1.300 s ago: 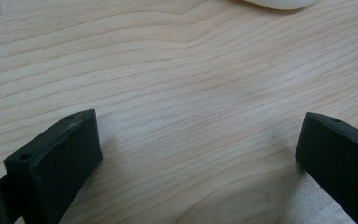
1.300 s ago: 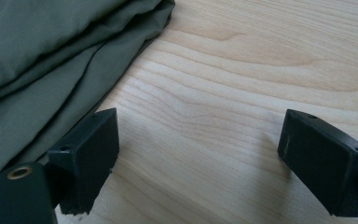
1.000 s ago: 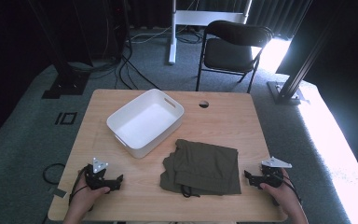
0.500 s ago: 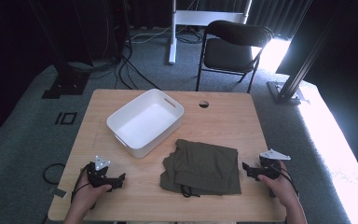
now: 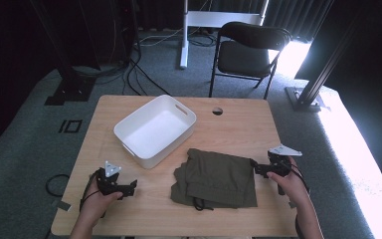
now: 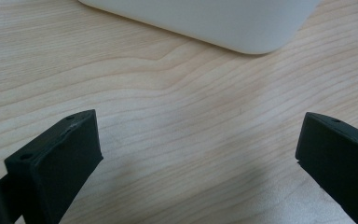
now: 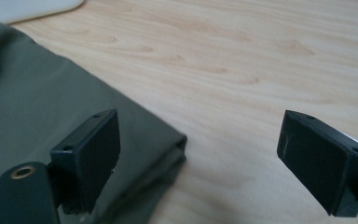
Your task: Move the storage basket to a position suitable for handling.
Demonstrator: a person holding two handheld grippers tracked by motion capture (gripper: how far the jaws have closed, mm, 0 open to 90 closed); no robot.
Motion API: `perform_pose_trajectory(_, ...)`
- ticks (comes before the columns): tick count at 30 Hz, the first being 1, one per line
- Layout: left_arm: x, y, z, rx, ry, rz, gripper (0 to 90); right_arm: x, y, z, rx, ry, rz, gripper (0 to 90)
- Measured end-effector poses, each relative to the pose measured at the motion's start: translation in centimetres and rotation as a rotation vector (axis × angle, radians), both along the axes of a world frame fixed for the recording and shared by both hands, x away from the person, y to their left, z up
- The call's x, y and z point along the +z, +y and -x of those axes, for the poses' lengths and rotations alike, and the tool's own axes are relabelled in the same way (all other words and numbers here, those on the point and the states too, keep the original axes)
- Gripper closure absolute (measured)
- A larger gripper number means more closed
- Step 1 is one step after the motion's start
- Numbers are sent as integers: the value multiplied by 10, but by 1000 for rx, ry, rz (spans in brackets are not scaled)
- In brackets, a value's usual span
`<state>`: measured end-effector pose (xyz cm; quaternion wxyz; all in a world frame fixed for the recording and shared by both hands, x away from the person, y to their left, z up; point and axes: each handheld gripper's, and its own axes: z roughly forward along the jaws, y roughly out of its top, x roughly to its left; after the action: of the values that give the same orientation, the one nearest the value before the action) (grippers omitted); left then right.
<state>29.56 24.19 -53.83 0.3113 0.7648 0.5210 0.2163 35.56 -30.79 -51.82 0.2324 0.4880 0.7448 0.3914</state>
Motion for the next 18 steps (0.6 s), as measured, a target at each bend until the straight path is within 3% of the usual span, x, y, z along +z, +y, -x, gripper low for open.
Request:
perform_pose_trajectory(7, 3, -1, -4, -2, -2, 2, 13, 8, 12, -16, 2, -16, -18, 130)
perform_pose_trajectory(18, 16, -8, -12, -15, -30, 12, 13, 16, 44, -39, 69, -27, -34, 131)
